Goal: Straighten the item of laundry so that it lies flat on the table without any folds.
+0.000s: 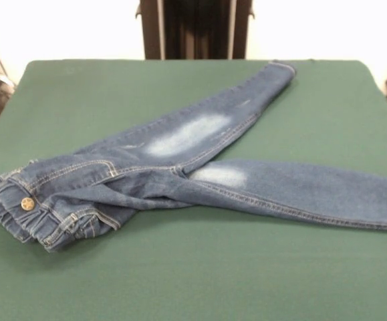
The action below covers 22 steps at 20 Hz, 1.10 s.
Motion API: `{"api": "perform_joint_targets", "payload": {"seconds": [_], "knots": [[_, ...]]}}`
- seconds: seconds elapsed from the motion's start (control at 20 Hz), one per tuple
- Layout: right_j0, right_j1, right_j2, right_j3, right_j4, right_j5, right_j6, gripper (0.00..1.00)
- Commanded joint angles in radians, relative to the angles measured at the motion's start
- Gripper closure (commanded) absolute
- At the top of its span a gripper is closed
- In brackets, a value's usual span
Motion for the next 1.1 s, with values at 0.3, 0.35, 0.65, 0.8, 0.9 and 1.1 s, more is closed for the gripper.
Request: {"api": "perform_joint_targets", "payload": {"seconds": [0.3, 0.35, 0.65, 0.8, 0.9, 1.1], "knots": [[0.193, 0.038, -0.115, -0.128, 0.058, 0.14, 0.206, 0.0], [0.229, 0.054, -0.143, -0.189, 0.054, 0.197, 0.213, 0.0], [0.371, 0.189, -0.212, -0.564, 0.034, 0.548, 0.185, 0.0], [0.416, 0.247, -0.211, -0.732, 0.0, 0.687, 0.166, 0.0], [0.436, 0.281, -0.199, -0.829, -0.024, 0.776, 0.148, 0.0], [0.448, 0.314, -0.18, -0.901, -0.052, 0.824, 0.131, 0.0]]}}
